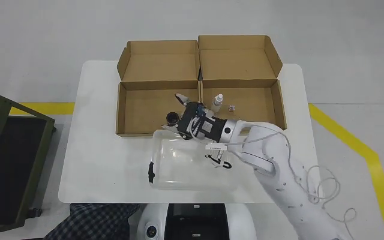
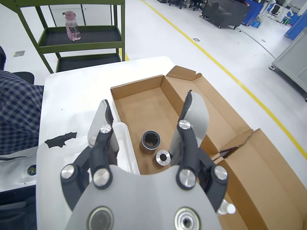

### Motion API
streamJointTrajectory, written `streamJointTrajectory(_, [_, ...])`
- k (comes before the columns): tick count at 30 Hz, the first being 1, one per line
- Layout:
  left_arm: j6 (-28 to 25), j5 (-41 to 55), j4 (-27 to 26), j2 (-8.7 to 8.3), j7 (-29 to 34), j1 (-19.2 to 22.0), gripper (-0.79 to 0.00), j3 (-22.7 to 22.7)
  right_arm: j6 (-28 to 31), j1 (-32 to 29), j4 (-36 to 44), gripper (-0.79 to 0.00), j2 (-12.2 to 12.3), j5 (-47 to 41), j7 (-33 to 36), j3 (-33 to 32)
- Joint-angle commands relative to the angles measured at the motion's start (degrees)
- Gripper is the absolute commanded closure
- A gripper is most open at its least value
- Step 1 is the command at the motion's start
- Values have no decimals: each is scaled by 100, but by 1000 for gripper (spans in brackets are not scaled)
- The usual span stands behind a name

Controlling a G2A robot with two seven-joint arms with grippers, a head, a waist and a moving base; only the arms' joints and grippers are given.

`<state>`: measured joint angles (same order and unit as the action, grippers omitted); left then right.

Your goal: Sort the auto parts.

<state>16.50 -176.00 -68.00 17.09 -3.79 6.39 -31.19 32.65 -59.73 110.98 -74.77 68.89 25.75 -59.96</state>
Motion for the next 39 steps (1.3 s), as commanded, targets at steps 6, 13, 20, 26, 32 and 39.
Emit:
streamJointTrajectory(6, [0,0,0,0,0,0,-785,0,170,-718,430,-785,146,106,-514,-671])
streamJointTrajectory(13, [0,0,0,0,0,0,-785,0,175,-1367,563,-785,265,193,-1140,-1400])
streamJointTrajectory(20, [0,0,0,0,0,0,-785,0,69,-1840,281,-785,363,162,-1826,-2279])
streamJointTrajectory(26, [0,0,0,0,0,0,-785,0,-34,-2351,-6,-785,434,155,-2458,-3002])
streamJointTrajectory(32, [0,0,0,0,0,0,-785,0,-164,-2805,-223,-785,477,364,-2926,-3401])
streamJointTrajectory(39, [0,0,0,0,0,0,-785,0,-281,-3190,-403,-785,509,586,-3393,-3636])
